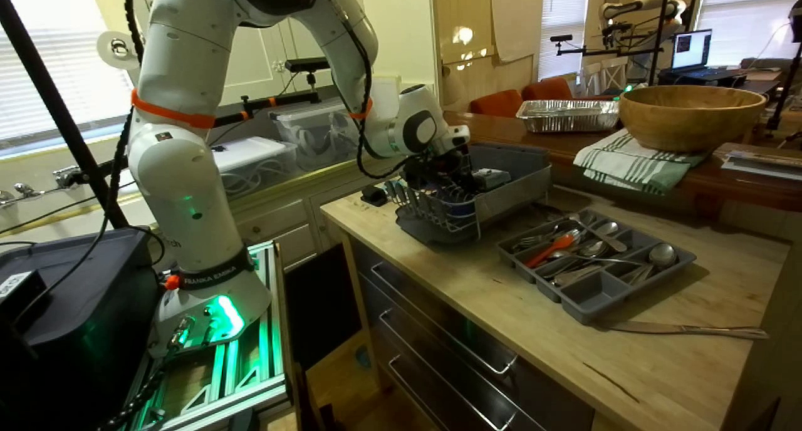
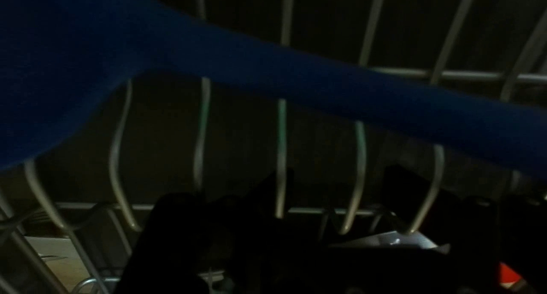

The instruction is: Turn the dish rack to the left

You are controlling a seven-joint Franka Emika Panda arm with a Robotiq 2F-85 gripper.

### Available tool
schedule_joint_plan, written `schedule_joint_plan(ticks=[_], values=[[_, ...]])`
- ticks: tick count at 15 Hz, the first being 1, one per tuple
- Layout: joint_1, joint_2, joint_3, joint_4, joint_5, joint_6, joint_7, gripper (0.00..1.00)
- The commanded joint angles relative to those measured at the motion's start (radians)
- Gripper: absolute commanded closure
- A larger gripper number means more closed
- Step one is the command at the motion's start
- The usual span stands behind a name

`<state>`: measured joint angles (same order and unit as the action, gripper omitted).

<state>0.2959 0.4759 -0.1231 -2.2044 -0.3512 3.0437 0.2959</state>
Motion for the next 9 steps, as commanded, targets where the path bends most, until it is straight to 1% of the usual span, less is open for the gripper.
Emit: schedule_joint_plan(ticks=[1, 5, 7, 9], values=[[-0.061, 0.05, 0.031, 0.044, -0.004, 0.114, -0.053, 0.65], [-0.095, 0.071, 0.062, 0.07, -0.016, 0.145, -0.088, 0.65], [-0.115, 0.072, 0.084, 0.077, -0.008, 0.132, -0.099, 0.65], [-0.1, 0.061, 0.069, 0.072, -0.007, 0.12, -0.083, 0.65]])
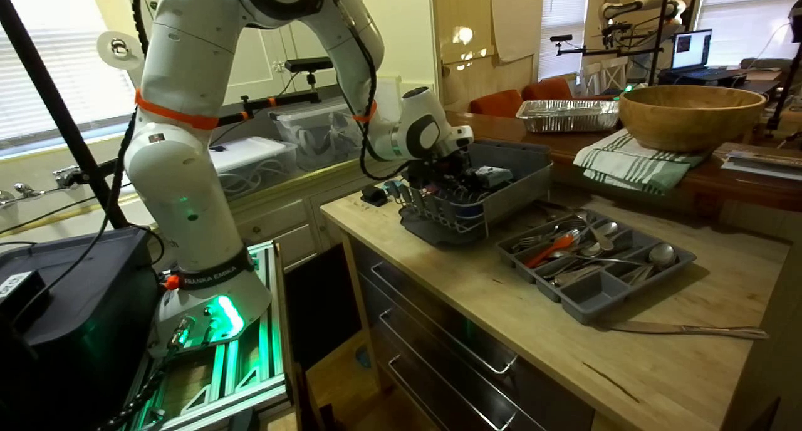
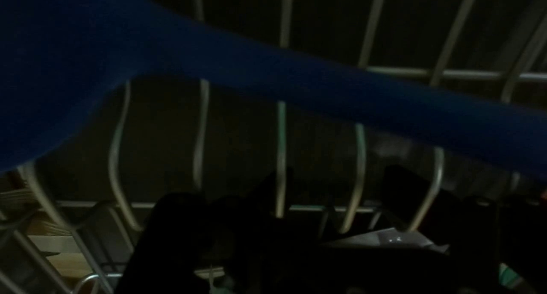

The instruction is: Turn the dish rack to the left

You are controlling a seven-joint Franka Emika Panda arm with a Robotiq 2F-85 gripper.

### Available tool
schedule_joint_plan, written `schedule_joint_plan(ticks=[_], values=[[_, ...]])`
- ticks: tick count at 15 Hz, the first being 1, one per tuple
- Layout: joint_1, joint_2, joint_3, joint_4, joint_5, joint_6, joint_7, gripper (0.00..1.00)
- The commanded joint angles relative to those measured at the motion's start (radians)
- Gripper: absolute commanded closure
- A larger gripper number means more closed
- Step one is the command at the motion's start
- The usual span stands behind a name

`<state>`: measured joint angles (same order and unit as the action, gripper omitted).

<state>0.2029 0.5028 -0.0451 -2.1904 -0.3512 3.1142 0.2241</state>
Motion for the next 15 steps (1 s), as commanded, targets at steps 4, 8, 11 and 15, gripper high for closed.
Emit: schedule_joint_plan(ticks=[4, 8, 11, 15], values=[[0.04, 0.011, -0.057, 0.043, -0.013, 0.036, 0.021, 0.65], [0.036, 0.018, -0.052, 0.049, -0.024, 0.047, -0.004, 0.65], [0.053, 0.005, -0.059, 0.051, -0.018, 0.02, 0.011, 0.65], [0.065, 0.007, -0.06, 0.06, -0.025, 0.031, 0.001, 0.65]])
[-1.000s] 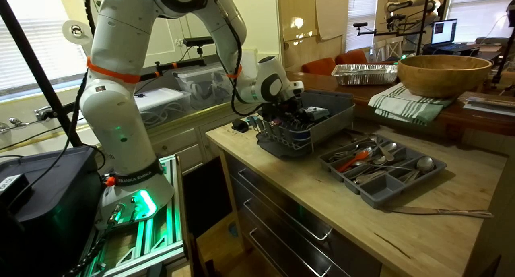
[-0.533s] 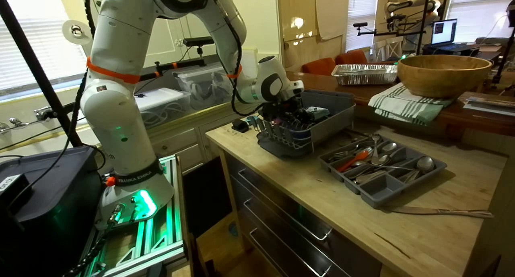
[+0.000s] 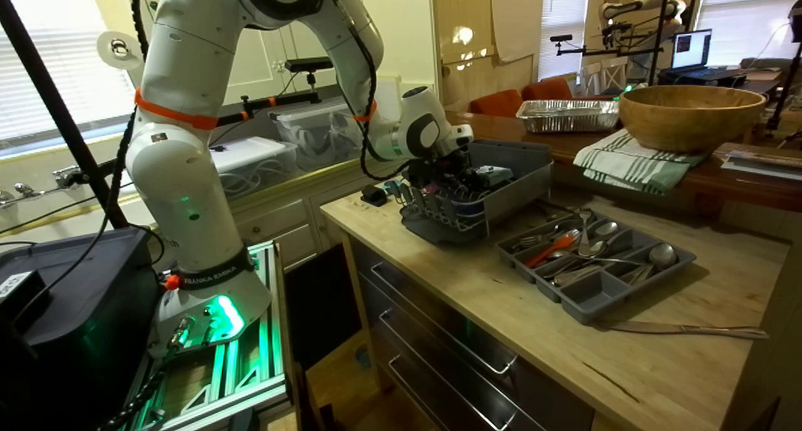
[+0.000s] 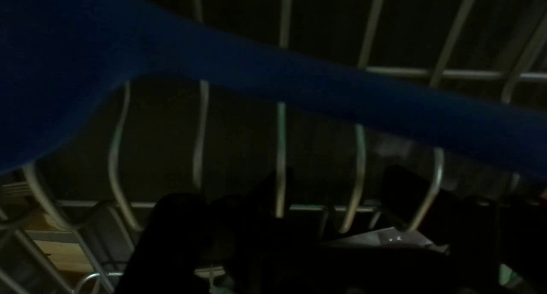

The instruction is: Turn the dish rack to the left

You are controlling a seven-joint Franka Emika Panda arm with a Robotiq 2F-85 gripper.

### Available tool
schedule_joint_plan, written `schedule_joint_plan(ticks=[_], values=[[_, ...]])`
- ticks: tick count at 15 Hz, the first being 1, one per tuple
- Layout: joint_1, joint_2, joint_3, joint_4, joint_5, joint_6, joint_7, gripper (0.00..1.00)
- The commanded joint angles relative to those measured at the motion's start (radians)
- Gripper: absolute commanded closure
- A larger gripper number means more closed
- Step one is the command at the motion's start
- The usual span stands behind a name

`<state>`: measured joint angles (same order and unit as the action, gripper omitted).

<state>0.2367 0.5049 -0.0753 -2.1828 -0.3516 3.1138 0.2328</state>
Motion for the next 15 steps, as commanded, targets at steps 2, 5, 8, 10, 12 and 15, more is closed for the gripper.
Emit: schedule_joint_plan(ticks=[2, 5, 8, 10, 12, 15], values=[[0.013, 0.012, -0.003, 0.062, -0.032, 0.03, -0.038, 0.65], [-0.038, 0.037, 0.069, 0.086, 0.061, 0.021, -0.169, 0.65], [-0.079, 0.053, 0.118, 0.107, 0.123, -0.004, -0.22, 0.65], [-0.114, 0.068, 0.154, 0.121, 0.174, -0.026, -0.229, 0.65], [-0.157, 0.09, 0.197, 0.132, 0.214, -0.028, -0.25, 0.65], [-0.175, 0.116, 0.199, 0.151, 0.224, 0.005, -0.277, 0.65]])
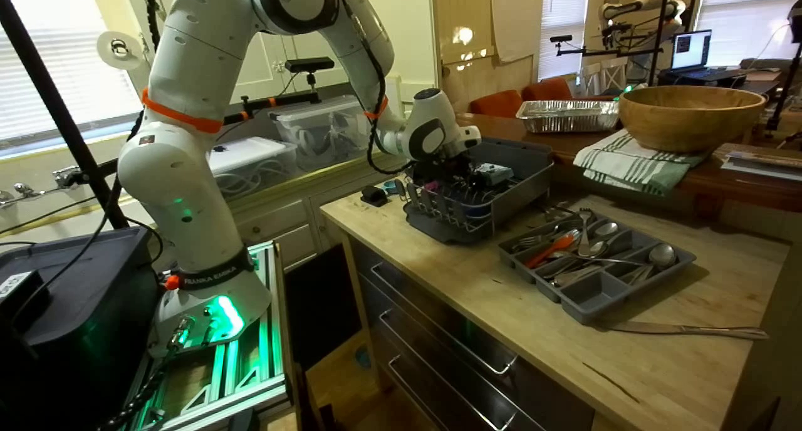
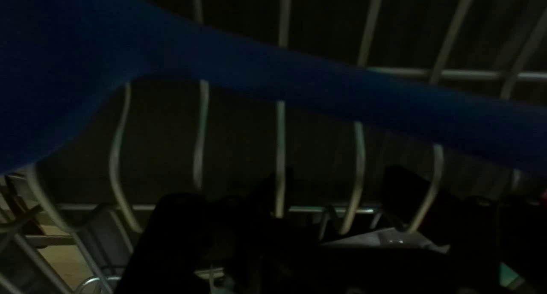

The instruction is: Turn the dish rack to the left

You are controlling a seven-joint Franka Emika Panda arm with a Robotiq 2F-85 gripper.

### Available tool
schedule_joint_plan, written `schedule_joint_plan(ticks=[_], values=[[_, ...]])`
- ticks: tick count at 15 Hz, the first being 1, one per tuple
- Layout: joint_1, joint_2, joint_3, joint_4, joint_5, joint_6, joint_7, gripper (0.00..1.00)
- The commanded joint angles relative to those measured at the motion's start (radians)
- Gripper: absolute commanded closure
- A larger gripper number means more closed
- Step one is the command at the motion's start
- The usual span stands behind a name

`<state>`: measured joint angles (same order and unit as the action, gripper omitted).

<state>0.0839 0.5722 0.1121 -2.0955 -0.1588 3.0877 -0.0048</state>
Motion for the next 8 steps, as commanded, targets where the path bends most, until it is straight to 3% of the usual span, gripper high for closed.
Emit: schedule_joint_plan(ticks=[1, 2, 4, 5, 8], values=[[-0.005, 0.054, -0.011, 0.072, 0.017, 0.026, -0.045, 0.65], [-0.016, 0.059, 0.001, 0.078, 0.01, 0.021, -0.067, 0.15], [-0.021, 0.058, 0.007, 0.081, 0.008, 0.013, -0.081, 0.11], [-0.025, 0.06, 0.012, 0.09, 0.009, 0.0, -0.094, 0.01], [-0.025, 0.04, 0.012, 0.068, 0.012, 0.007, -0.102, 0.0]])
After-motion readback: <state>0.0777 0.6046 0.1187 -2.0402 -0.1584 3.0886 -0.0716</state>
